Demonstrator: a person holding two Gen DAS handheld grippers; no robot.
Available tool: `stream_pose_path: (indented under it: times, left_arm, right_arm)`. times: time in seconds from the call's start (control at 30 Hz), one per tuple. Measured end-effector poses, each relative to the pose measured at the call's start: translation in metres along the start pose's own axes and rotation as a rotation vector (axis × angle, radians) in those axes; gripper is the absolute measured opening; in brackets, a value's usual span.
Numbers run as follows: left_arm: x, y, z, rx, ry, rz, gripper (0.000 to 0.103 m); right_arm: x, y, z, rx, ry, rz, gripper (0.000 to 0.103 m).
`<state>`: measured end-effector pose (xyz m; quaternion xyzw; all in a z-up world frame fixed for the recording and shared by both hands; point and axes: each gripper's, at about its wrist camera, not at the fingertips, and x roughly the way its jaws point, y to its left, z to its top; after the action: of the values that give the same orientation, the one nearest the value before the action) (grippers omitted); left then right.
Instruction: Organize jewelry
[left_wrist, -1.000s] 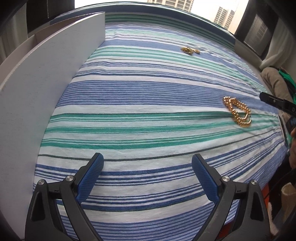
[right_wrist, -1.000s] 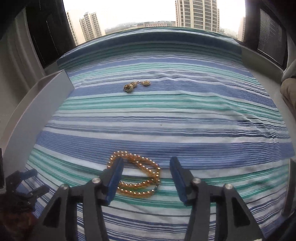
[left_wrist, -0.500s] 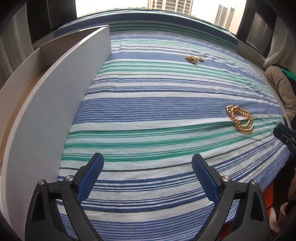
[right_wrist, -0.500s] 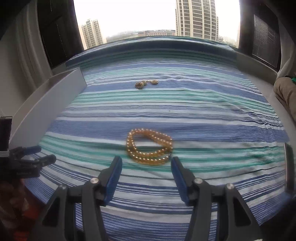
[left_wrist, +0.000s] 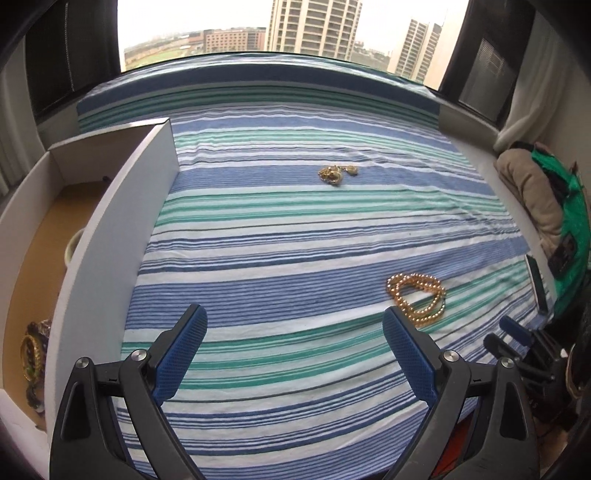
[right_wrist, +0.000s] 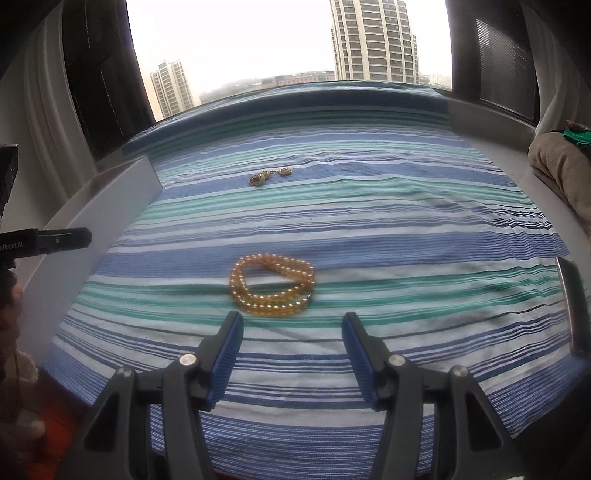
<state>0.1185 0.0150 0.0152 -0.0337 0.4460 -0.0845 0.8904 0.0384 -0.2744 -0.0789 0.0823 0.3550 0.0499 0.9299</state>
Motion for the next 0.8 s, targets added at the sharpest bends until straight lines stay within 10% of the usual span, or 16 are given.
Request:
stream_pose_path:
  times: [0.4,0.8]
  left_arm:
    - [0.029,0.005,0.086,-0.133,-0.001,-0.146,0.096]
    - [0.187,-0.038,0.145,-0.098,0.136,-0.099,0.087]
  right_arm:
    - [-0.004,-0.019,-0.005,0.046,-0.019,0.014,0.056]
    - [-0.001,-0.029,-0.008,0.07,-0.008,0.026,0.057]
